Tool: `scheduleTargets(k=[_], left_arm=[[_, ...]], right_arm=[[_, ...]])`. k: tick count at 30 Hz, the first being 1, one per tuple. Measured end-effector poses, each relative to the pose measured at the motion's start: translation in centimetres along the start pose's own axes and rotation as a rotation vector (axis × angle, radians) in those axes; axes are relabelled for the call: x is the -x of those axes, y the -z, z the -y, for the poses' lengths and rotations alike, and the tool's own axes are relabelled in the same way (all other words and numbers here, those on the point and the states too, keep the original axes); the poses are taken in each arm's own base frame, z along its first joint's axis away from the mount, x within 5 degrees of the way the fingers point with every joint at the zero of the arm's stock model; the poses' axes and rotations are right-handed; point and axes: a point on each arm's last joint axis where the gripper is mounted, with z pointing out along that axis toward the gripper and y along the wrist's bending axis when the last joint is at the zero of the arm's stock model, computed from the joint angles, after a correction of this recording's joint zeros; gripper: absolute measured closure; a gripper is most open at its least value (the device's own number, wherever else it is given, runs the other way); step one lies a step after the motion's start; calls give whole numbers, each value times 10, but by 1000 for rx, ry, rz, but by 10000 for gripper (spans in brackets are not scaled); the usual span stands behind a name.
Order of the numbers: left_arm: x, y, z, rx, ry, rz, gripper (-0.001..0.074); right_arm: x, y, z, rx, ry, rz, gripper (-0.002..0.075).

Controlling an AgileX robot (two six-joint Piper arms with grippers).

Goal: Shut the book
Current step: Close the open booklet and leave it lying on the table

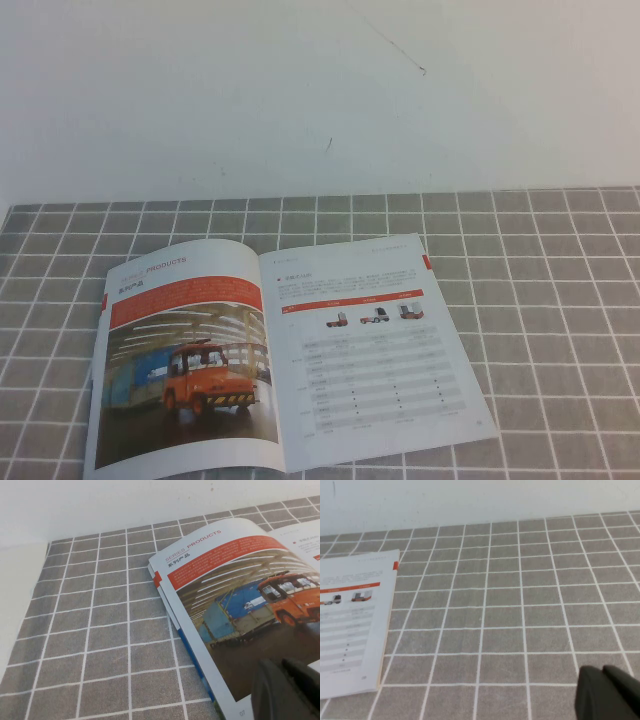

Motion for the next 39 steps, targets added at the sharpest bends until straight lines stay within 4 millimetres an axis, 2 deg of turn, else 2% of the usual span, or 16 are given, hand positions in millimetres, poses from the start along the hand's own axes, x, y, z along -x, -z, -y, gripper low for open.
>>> scheduleTargets(k=[39], left_arm=[[0,0,0,0,-6,0,737]], right_arm=[[0,0,2,-21,48,-2,729]])
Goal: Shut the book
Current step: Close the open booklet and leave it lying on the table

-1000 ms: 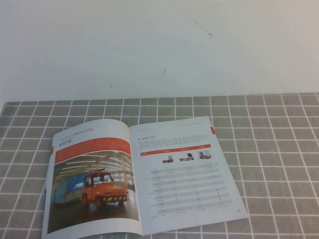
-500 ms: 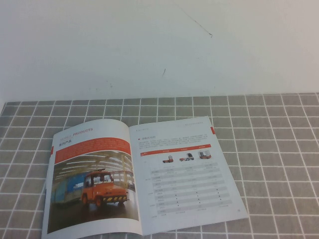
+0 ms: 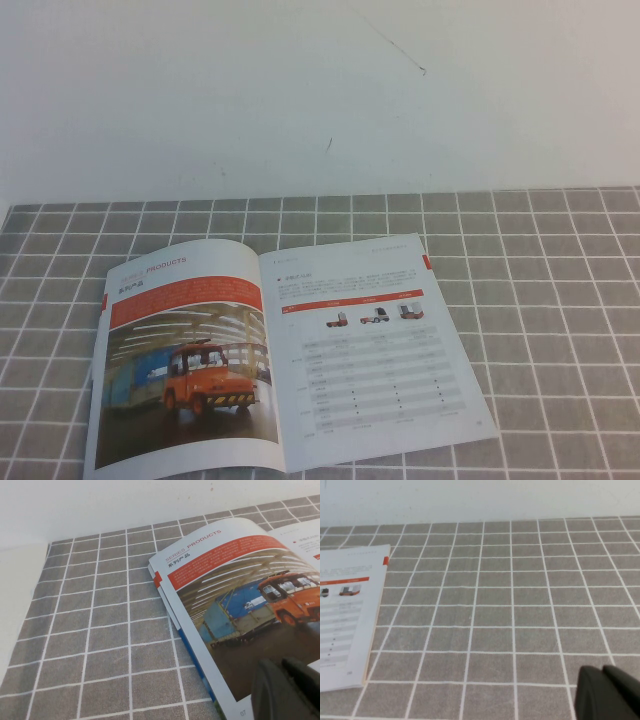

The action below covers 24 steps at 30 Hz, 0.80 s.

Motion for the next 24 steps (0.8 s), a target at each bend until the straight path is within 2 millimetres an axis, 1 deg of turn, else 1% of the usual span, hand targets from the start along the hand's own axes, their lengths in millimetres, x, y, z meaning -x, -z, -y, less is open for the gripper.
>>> scheduleTargets(k=[19,24], left_arm=[[0,0,0,1,-2,0,737],[3,0,-1,7,-3,36,737]], right_arm=[[0,0,0,0,0,2,729],[3,-1,1,-7,0,51,729]])
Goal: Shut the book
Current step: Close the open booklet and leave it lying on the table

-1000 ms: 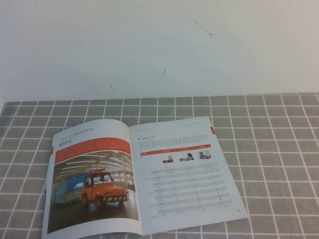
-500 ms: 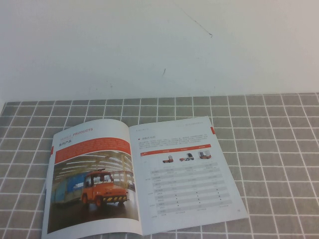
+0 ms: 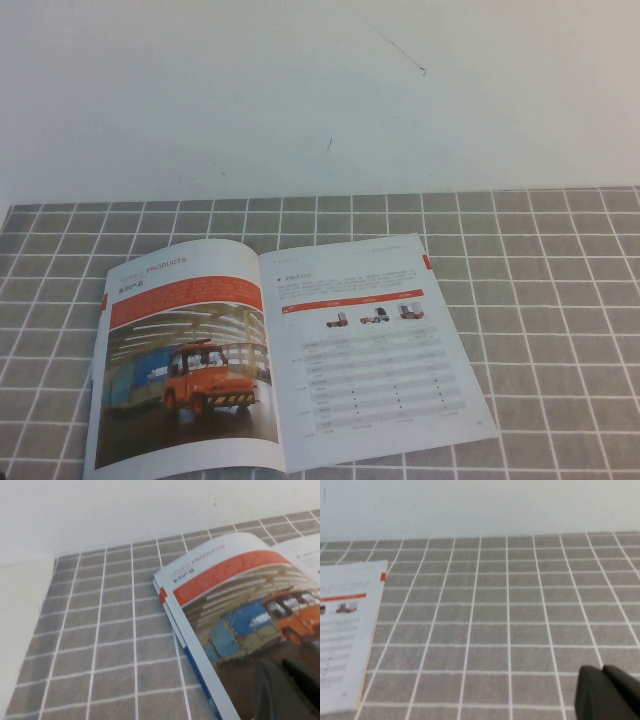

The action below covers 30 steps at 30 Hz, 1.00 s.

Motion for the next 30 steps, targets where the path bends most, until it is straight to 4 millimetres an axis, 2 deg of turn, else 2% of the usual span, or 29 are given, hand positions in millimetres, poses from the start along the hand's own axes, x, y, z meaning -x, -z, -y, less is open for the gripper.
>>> scheduleTargets(k=[4,9,14,19,25,28,30], left_arm=[[12,1,-2,20,0,135,737],[39,9,-6,67,0,450,737],[60,23,-9,108,0,724,739],[72,36,-11,137,0,919,739],[75,41,-11,146,4,978,739],[75,41,-12,141,17,975,739],[72,38,-11,128,31,936,739]], right_arm=[[14,1,2,-19,2,156,729],[39,9,5,-53,2,441,729],[65,28,8,-95,2,797,729],[77,44,9,-121,2,1020,729],[82,53,10,-134,-4,1127,729],[81,52,9,-116,-16,1116,729],[82,47,8,-71,-75,1033,729]])
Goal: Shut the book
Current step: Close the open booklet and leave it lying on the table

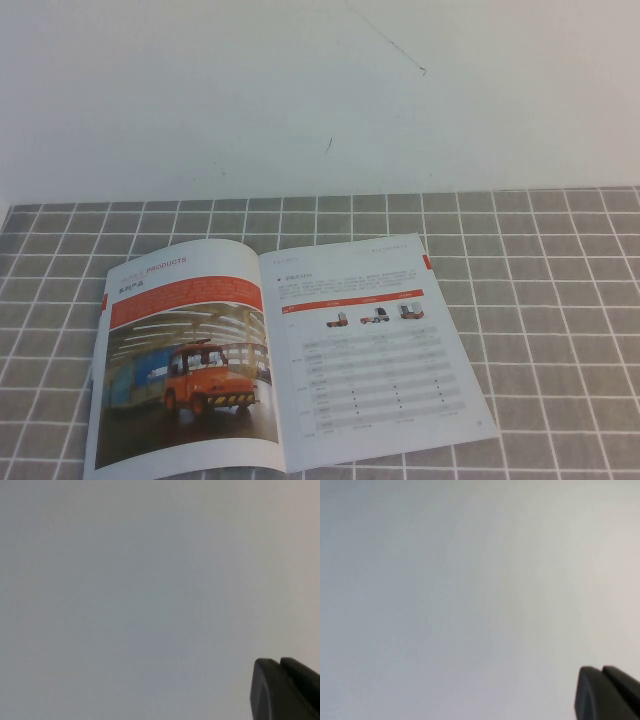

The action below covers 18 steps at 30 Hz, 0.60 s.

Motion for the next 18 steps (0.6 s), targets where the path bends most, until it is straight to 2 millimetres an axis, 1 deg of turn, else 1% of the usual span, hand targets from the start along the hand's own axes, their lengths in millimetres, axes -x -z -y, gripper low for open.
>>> scheduleTargets(k=[1,3,4,5,8,10,12,13,14,15,16,18], left_arm=[[-5,0,1,-9,0,-52,739],[-13,0,3,-34,-7,-176,739],[-14,-2,4,-45,-11,-235,739],[-10,-4,5,-48,11,-266,739],[6,-13,6,-51,92,-383,739],[21,-21,7,-50,134,-448,739],[30,-32,8,-48,151,-522,739],[34,-38,9,-48,154,-564,739],[37,-43,9,-48,153,-598,739],[40,-49,10,-49,158,-643,739],[43,-56,11,-50,160,-691,739],[48,-70,13,-66,146,-788,739]], right_arm=[[0,-3,-1,4,-40,-65,729],[11,-13,-6,20,-73,-151,729],[14,-16,-8,31,-61,-217,729],[22,-20,-11,44,-38,-272,729],[43,-32,-15,60,38,-360,729],[54,-43,-16,54,54,-427,729],[63,-56,-18,42,59,-531,729],[64,-61,-18,37,66,-593,729],[67,-70,-19,38,75,-642,729],[66,-77,-21,46,96,-719,729],[66,-86,-23,64,109,-760,729],[60,-99,-28,137,169,-883,729]])
